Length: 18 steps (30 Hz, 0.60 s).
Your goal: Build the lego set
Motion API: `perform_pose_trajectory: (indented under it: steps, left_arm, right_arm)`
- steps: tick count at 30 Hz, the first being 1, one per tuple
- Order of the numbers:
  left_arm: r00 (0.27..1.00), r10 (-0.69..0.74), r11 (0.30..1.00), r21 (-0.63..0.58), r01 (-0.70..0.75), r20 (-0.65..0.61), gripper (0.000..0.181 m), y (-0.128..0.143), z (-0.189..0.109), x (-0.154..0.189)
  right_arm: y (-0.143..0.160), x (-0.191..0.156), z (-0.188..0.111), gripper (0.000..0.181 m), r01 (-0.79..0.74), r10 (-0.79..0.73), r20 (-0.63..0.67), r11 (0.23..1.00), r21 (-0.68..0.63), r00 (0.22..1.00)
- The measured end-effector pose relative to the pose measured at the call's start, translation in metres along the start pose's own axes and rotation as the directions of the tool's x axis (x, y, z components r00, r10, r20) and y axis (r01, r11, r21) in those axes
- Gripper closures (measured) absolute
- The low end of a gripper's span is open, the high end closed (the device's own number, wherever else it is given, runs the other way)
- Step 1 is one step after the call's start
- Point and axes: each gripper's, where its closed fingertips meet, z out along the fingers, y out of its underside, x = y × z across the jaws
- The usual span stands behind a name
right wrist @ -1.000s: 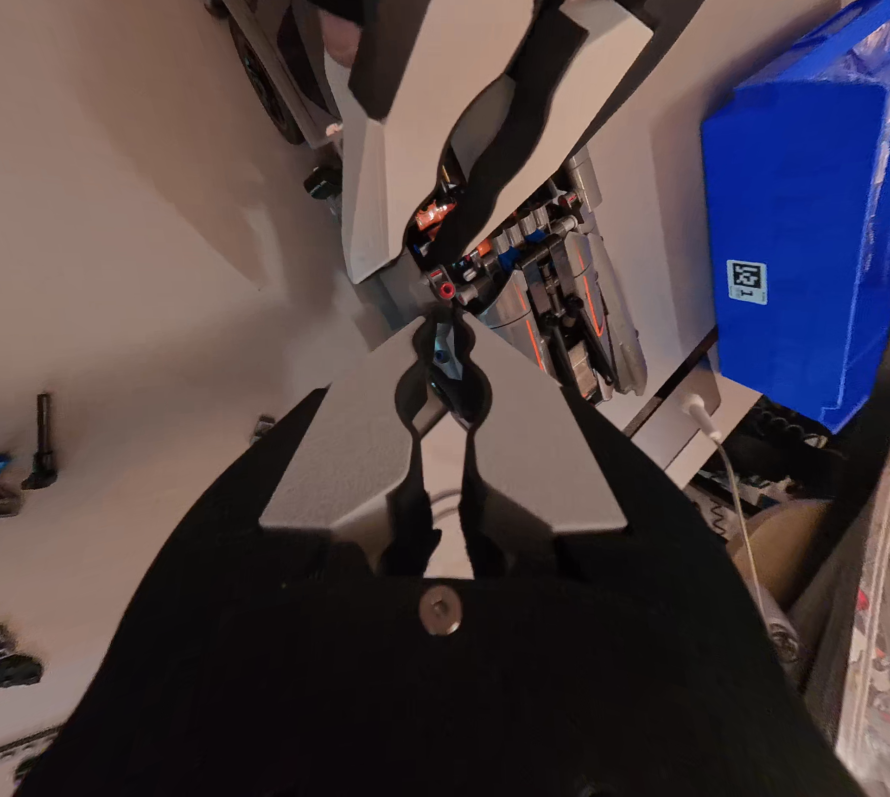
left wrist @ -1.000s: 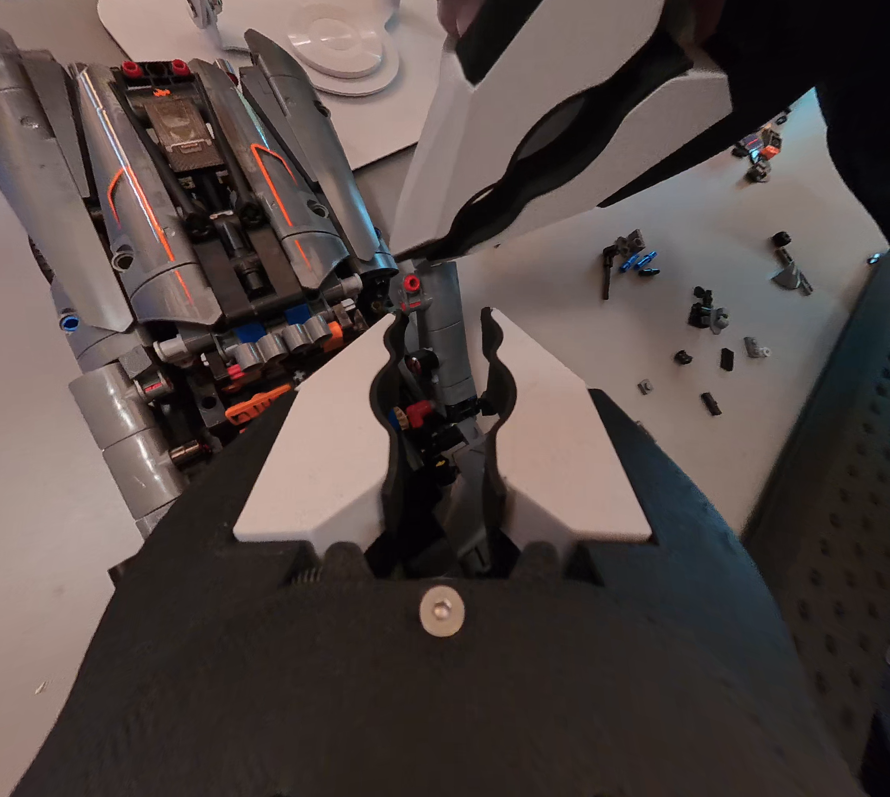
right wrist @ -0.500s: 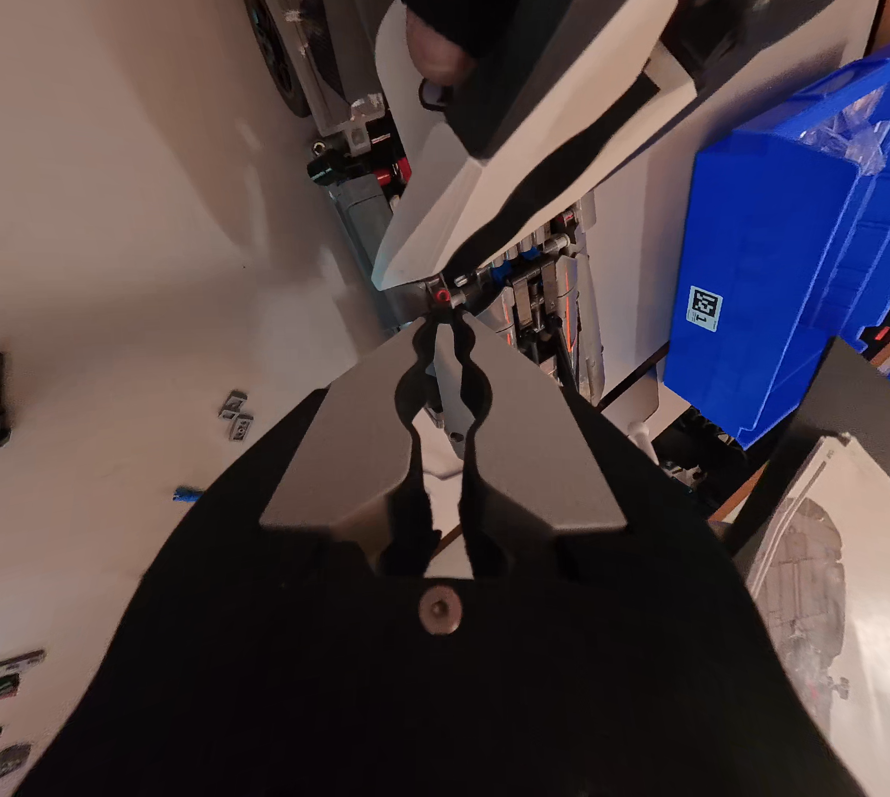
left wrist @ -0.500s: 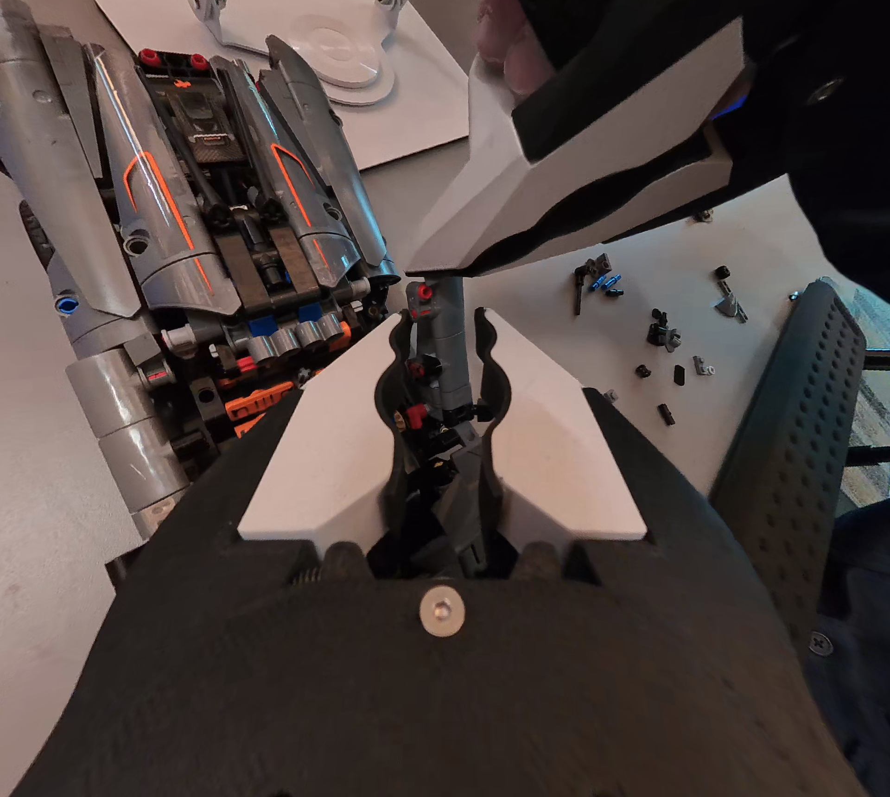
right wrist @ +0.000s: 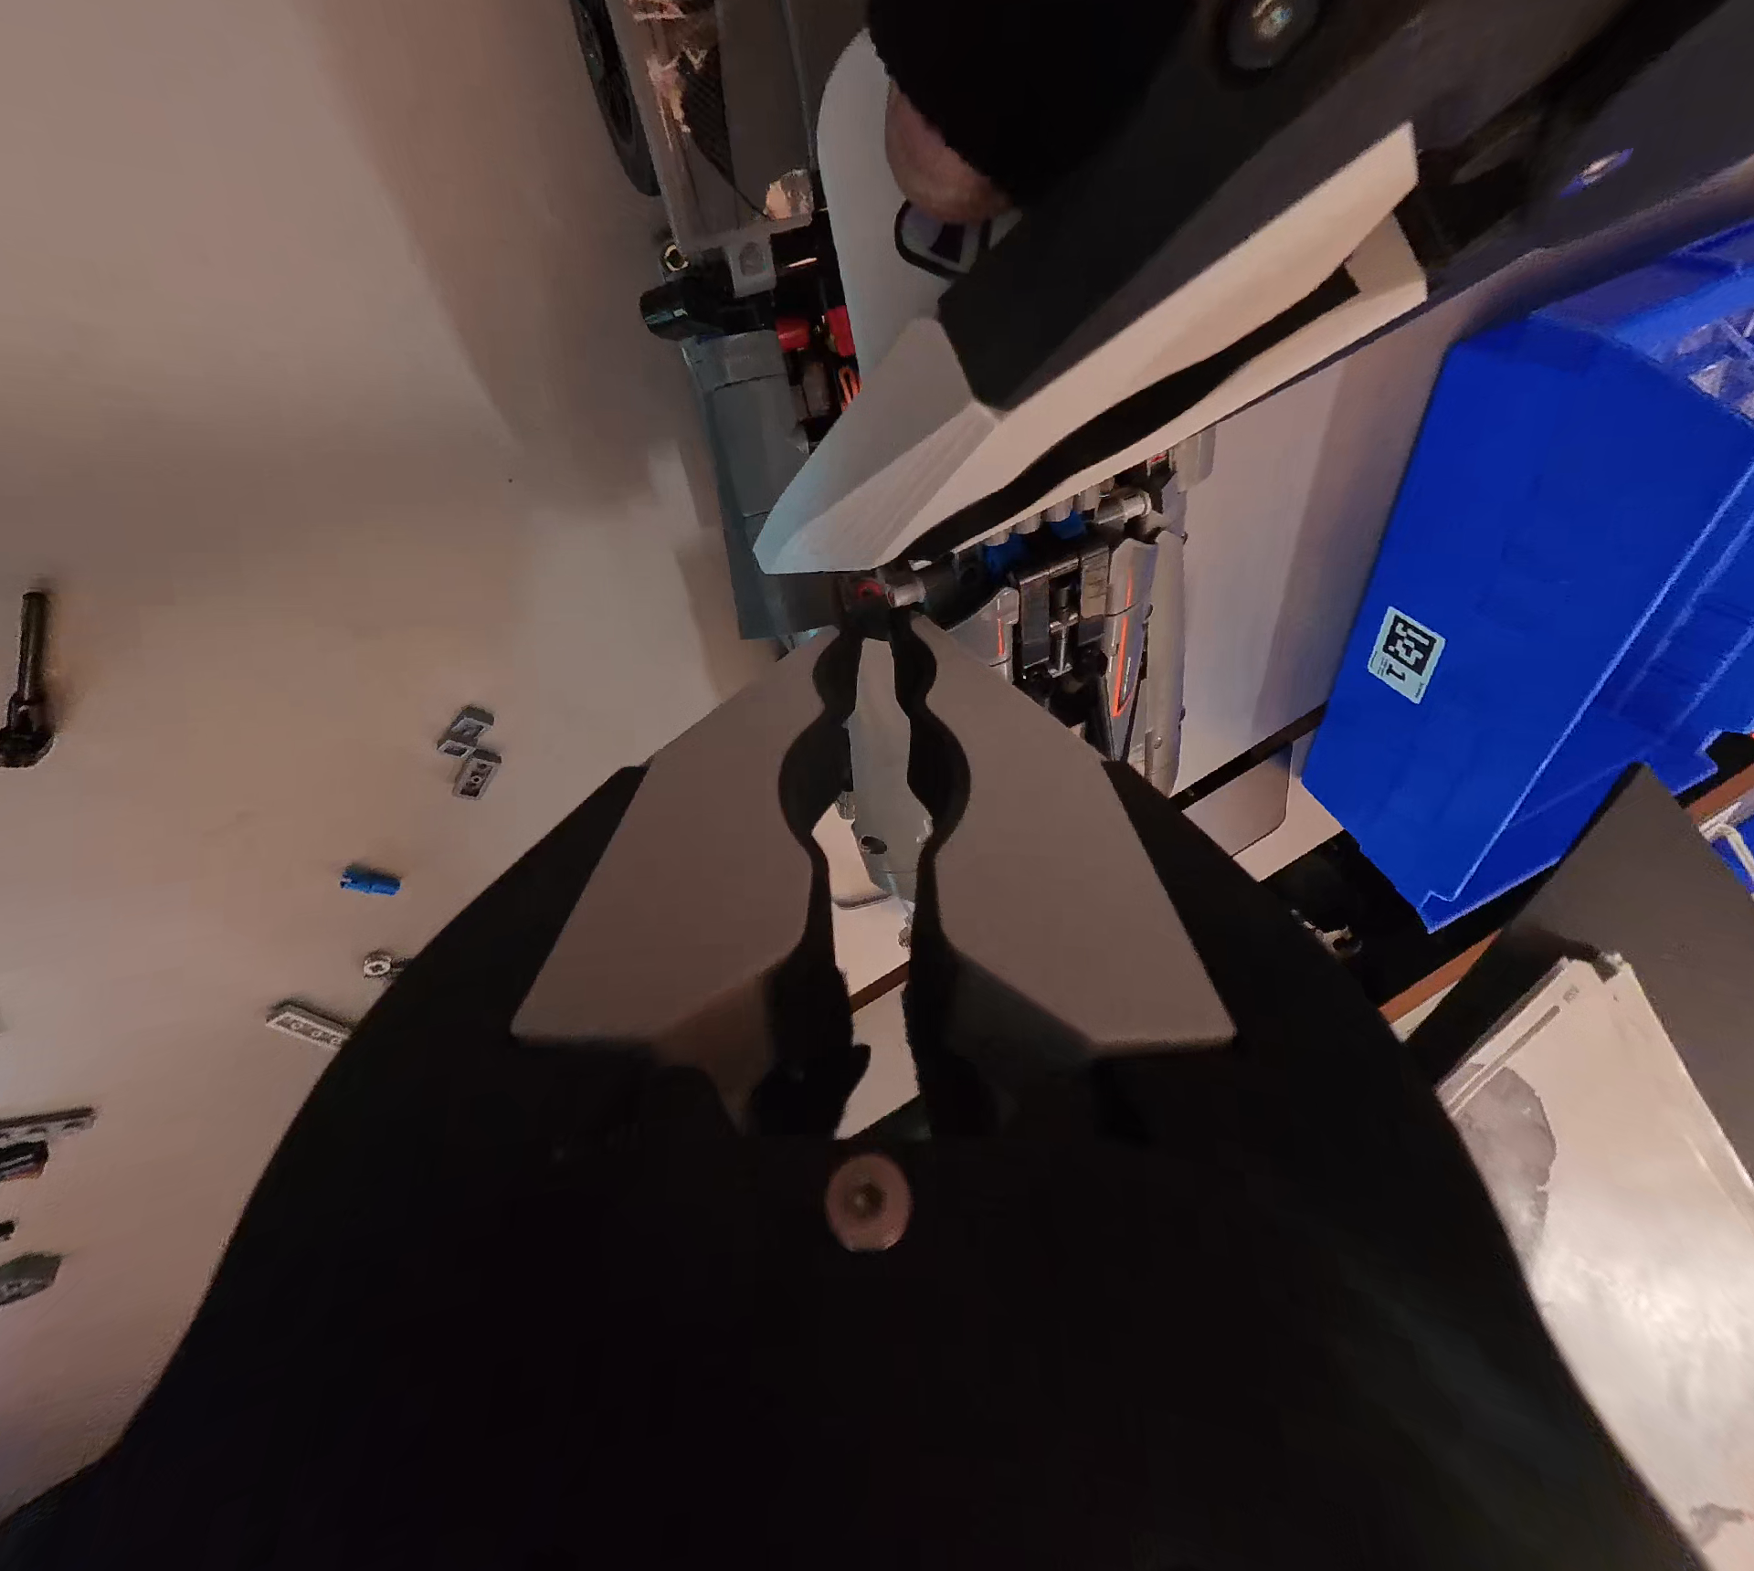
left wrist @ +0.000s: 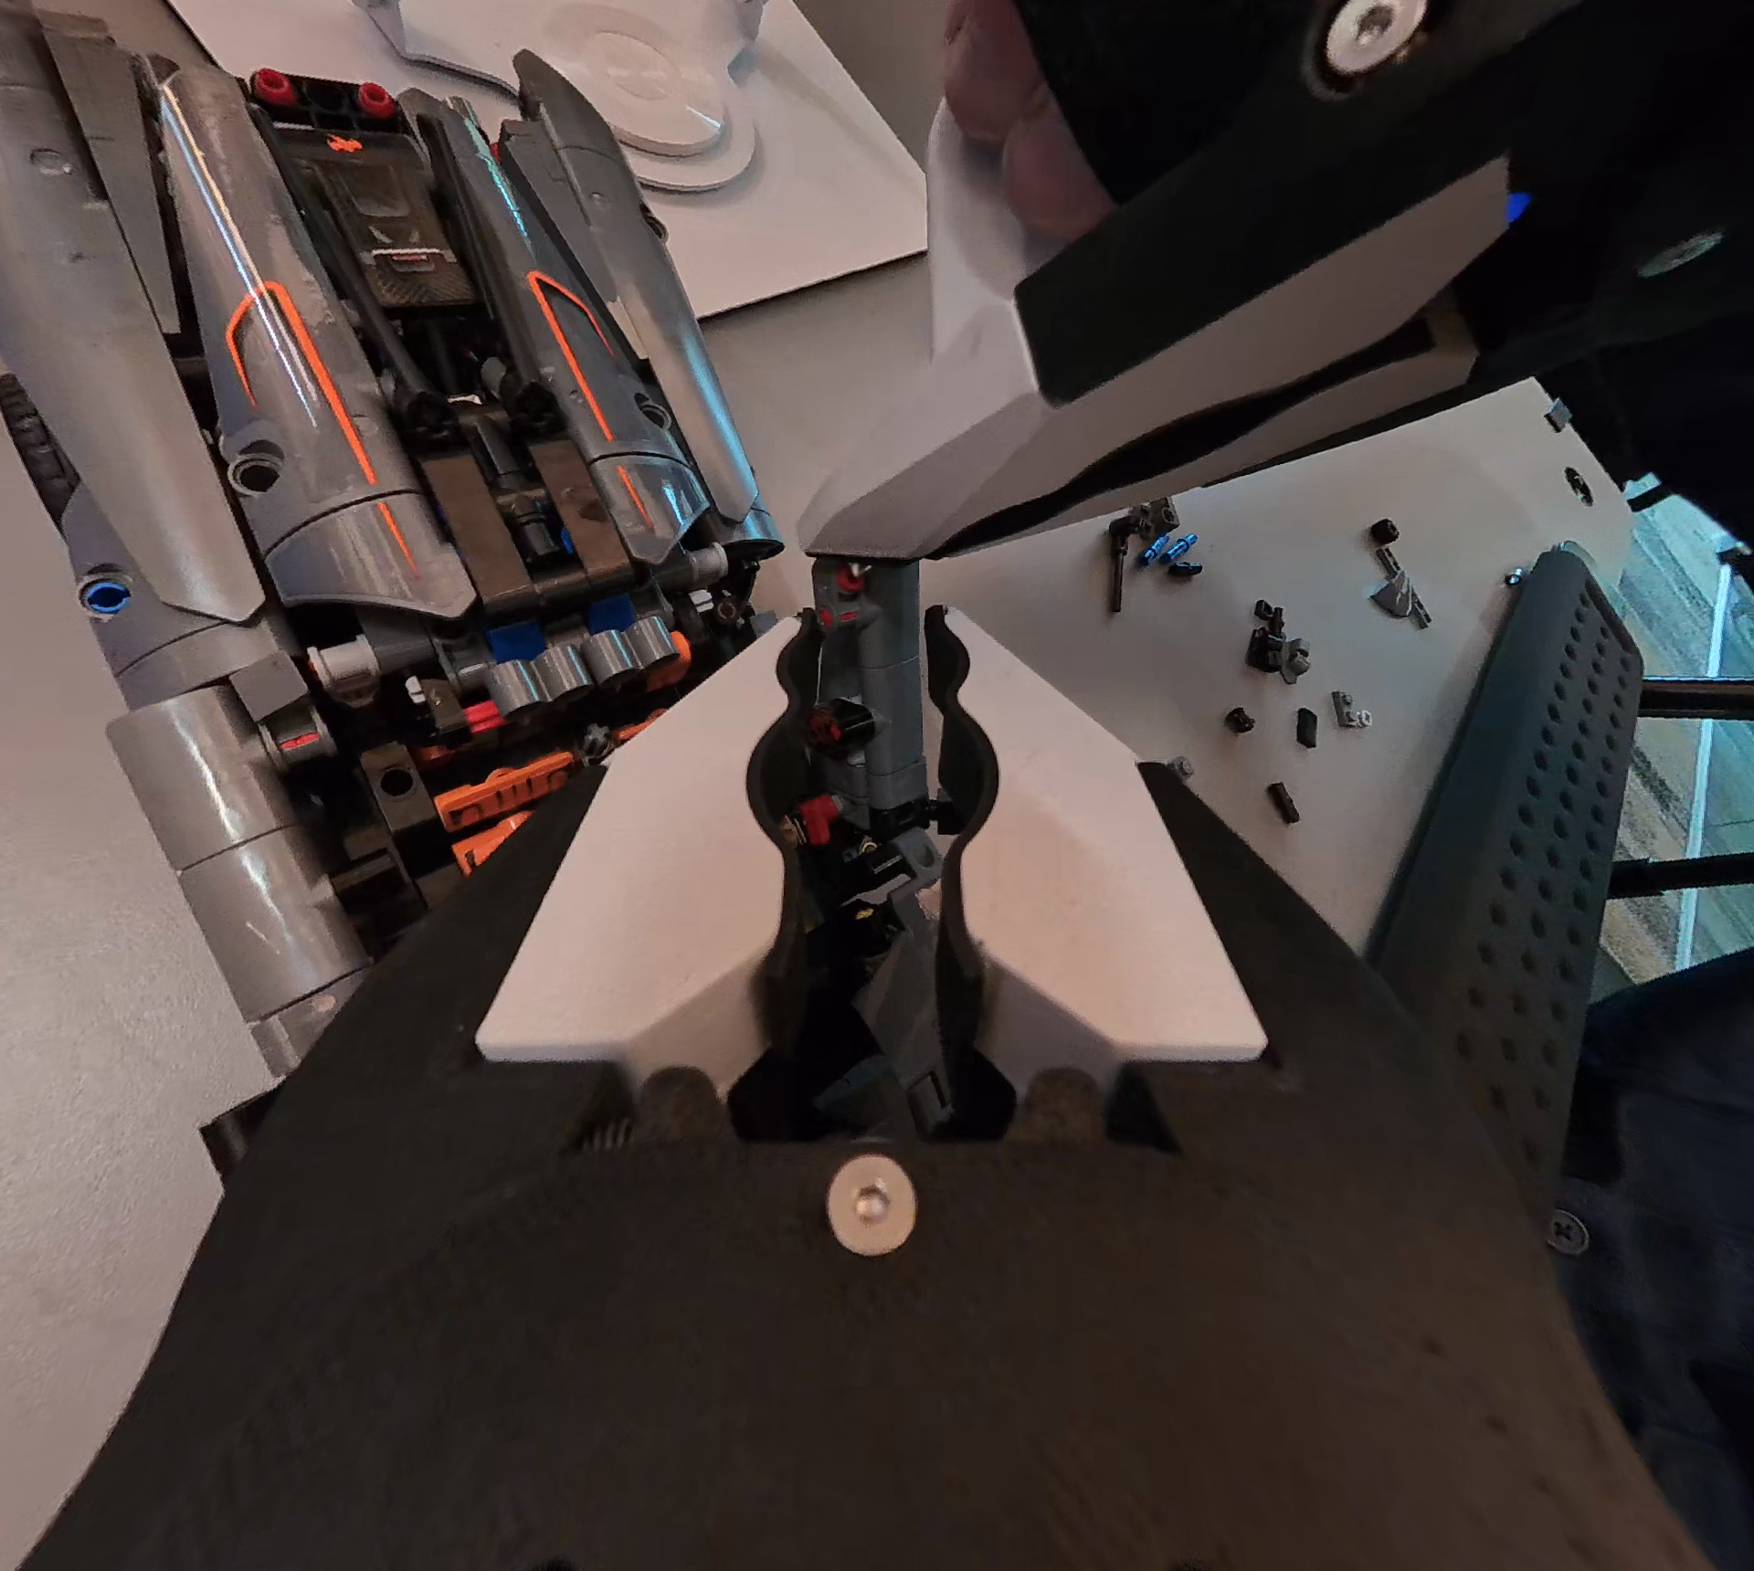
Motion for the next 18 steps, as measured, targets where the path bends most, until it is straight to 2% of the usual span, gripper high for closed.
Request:
perform_pose_trajectory:
  steps: [12,18]
  left_arm:
    - [0.998,-0.043,0.999,0.018,0.044,-0.046,0.157,-0.002,-0.002,0.002]
    - [0.99,-0.113,0.988,0.099,0.122,-0.088,0.161,-0.012,-0.011,0.0]
  right_arm:
    - [0.001,0.0,0.001,0.176,0.036,-0.035,0.031,0.998,-0.051,0.999]
    - [0.002,-0.003,0.006,0.176,0.036,-0.034,0.038,0.998,-0.058,0.999]
